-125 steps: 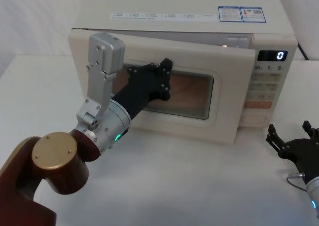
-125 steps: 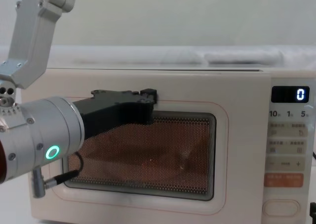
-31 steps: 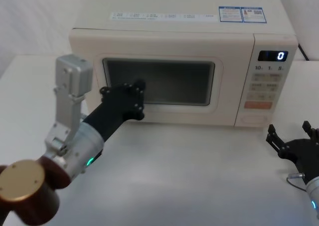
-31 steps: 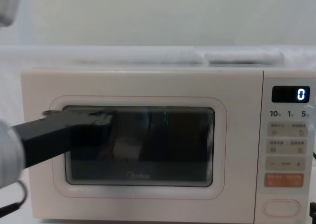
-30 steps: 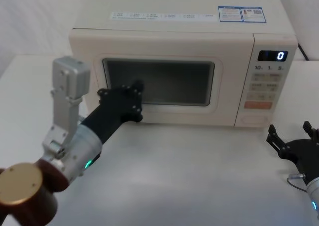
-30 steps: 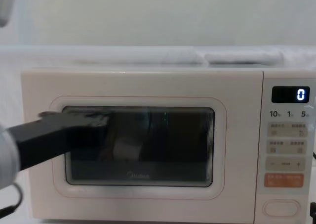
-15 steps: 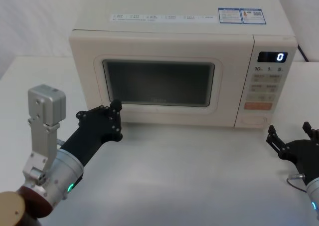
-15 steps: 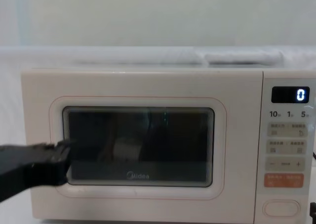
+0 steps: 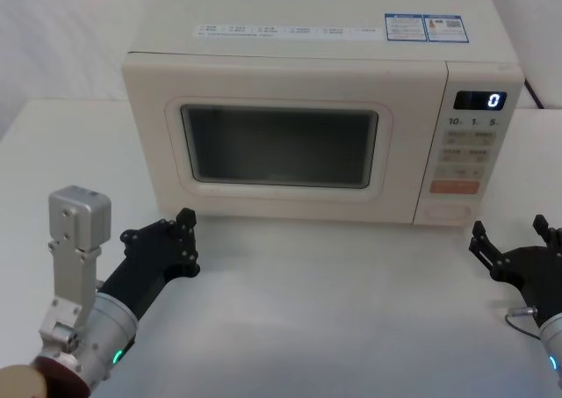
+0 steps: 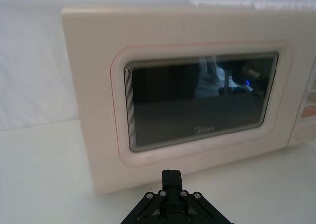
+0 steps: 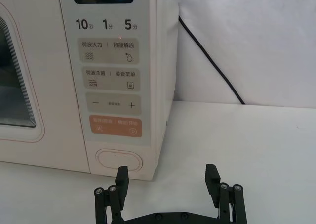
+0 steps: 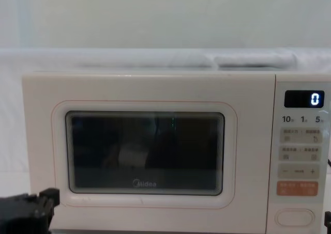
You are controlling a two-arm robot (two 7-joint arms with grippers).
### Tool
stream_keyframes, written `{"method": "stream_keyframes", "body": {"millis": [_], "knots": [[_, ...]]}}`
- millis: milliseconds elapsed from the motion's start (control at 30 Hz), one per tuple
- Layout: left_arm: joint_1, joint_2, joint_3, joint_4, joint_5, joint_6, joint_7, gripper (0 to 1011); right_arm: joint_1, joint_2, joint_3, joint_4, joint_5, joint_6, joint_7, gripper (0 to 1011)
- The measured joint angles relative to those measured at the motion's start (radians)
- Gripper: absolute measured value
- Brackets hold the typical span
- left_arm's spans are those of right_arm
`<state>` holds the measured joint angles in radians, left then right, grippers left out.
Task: Press the button to open the microwave door with one hand; close the microwave door with the other hand.
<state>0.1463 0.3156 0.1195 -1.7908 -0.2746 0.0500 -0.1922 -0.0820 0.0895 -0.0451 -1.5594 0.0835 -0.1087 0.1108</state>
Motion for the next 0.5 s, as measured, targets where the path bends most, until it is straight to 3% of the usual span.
{"method": "stream_keyframes", "body": {"millis": [500], "knots": [[-0.001,0.000,0.001,-0.001,0.003,0.001,0.001,28,0.000,0.000,0.000,0.000,0.000,0.000,0.000,1002]]}}
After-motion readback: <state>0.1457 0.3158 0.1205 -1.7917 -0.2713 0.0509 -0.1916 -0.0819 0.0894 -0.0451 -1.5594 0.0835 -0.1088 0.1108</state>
